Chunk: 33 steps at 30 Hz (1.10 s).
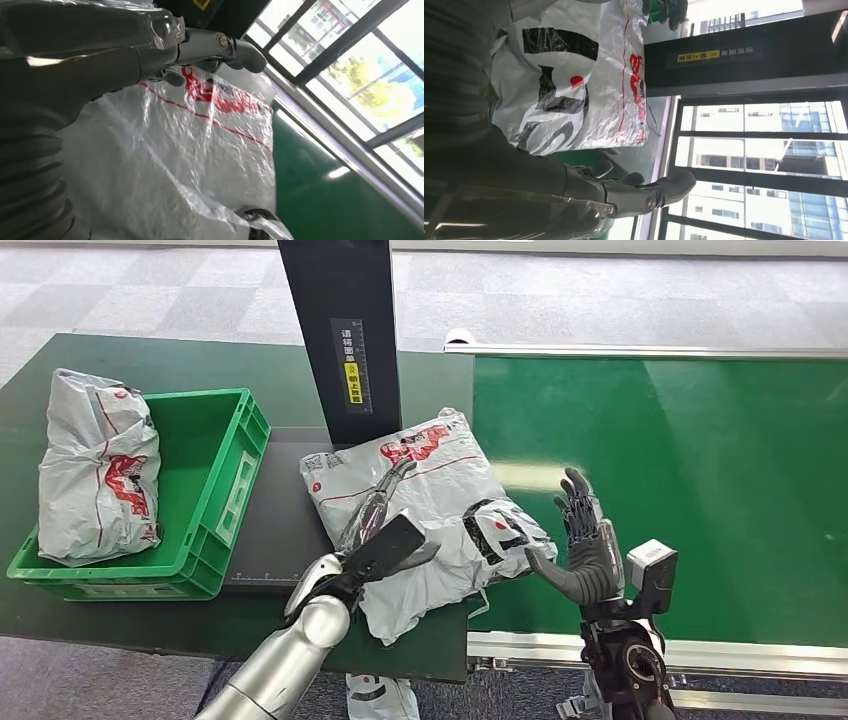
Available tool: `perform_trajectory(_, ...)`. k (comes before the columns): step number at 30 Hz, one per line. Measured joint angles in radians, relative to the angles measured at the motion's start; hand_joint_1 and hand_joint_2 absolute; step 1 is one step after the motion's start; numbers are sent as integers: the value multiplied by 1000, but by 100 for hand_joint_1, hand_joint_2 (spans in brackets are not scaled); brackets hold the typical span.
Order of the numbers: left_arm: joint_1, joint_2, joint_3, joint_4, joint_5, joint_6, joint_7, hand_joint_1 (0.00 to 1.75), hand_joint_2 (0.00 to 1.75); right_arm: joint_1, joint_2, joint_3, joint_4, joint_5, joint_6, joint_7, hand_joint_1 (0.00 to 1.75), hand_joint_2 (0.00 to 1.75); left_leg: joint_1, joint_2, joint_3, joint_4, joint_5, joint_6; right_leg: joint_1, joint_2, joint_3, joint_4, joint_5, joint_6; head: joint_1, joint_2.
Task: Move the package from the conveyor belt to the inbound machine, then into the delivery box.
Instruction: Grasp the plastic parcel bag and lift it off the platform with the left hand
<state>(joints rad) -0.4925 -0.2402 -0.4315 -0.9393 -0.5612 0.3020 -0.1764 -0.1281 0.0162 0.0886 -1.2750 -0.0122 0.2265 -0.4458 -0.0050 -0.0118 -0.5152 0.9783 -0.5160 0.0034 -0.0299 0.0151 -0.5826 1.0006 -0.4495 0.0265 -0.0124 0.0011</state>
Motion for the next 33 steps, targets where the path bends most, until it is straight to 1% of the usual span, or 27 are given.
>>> perform_trajectory(2, -52, -14, -41, 89, -93, 20, 28, 0, 175, 26, 1, -19, -28, 2, -3, 2, 0, 175, 0, 0, 0, 0, 0, 0, 0, 0, 0, 0, 0, 0, 0, 0)
perform_trajectory(5, -97, -34, -84, 184, -139, 6, 28, 0, 175, 63, 0, -44, -59, 3, -7, 0, 0, 175, 0, 1, -1, 0, 0, 0, 0, 1, -1, 0, 0, 0, 0, 0)
perform_trajectory(8, -133, -48, -117, 247, -198, 23, 28, 0, 175, 94, -1, -66, -83, 3, -7, -9, 0, 175, 0, 1, -2, 0, 0, 0, 0, 1, -1, 0, 0, 0, 0, 0)
perform_trajectory(10, -154, -56, -140, 278, -265, 33, 52, 0, 175, 107, -4, -80, -96, 3, -6, -13, 0, 175, 0, 1, -2, 0, 0, 0, 0, 1, -1, 0, 0, 0, 0, 0)
perform_trajectory(12, -170, -64, -164, 307, -343, 0, 70, 0, 175, 117, -7, -93, -105, -3, 5, -18, 0, 175, 0, 1, -1, 0, 0, 0, 0, 1, -1, 0, 0, 0, 0, 0)
perform_trajectory(14, -175, -70, -184, 332, -395, -61, 57, 0, 175, 125, -11, -103, -108, -26, 41, -27, 0, 175, 0, 1, -1, 0, 0, 0, 0, 1, -1, 0, 0, 0, 0, 0)
perform_trajectory(18, -174, -80, -217, 365, -446, -148, 33, 0, 175, 128, -13, -120, -108, -87, 126, -38, 0, 175, 0, 1, -2, 0, 0, 0, 0, 1, -1, 0, 0, 0, 0, 0)
perform_trajectory(23, -172, -82, -239, 383, -480, -217, 27, 0, 175, 118, -13, -133, -105, -79, 153, -42, 0, 175, 0, 1, -2, 0, 0, 0, 0, 1, -1, 0, 0, 0, 0, 0)
perform_trajectory(24, -172, -82, -240, 384, -485, -231, 25, 10, 175, 114, -13, -134, -102, -74, 156, -43, 0, 175, 0, 1, -2, 0, 0, 0, 0, 1, -1, 0, 0, 0, 0, 0)
perform_trajectory(27, -166, -81, -242, 384, -498, -242, 23, 122, 175, 105, -12, -137, -94, -61, 160, -48, 0, 175, 0, 1, -2, 0, 0, 0, 0, 1, 0, 0, 0, 0, 0, 0)
perform_trajectory(28, -162, -80, -242, 382, -502, -233, 21, 150, 175, 104, -12, -138, -92, -59, 161, -48, 0, 175, 0, 1, -2, 0, 0, 0, 0, 1, 0, 0, 0, 0, 0, 0)
perform_trajectory(32, -145, -72, -239, 361, -510, -164, 5, 150, 175, 104, -10, -143, -90, -57, 163, -48, 0, 175, 0, 1, -2, 0, 0, 0, 0, 1, 0, 0, 0, 0, 0, 0)
perform_trajectory(33, -142, -70, -239, 356, -511, -157, 4, 153, 175, 104, -9, -144, -90, -57, 163, -48, 0, 175, 0, 1, -2, 0, 0, 0, 0, 0, 0, 0, 0, 0, 0, 0)
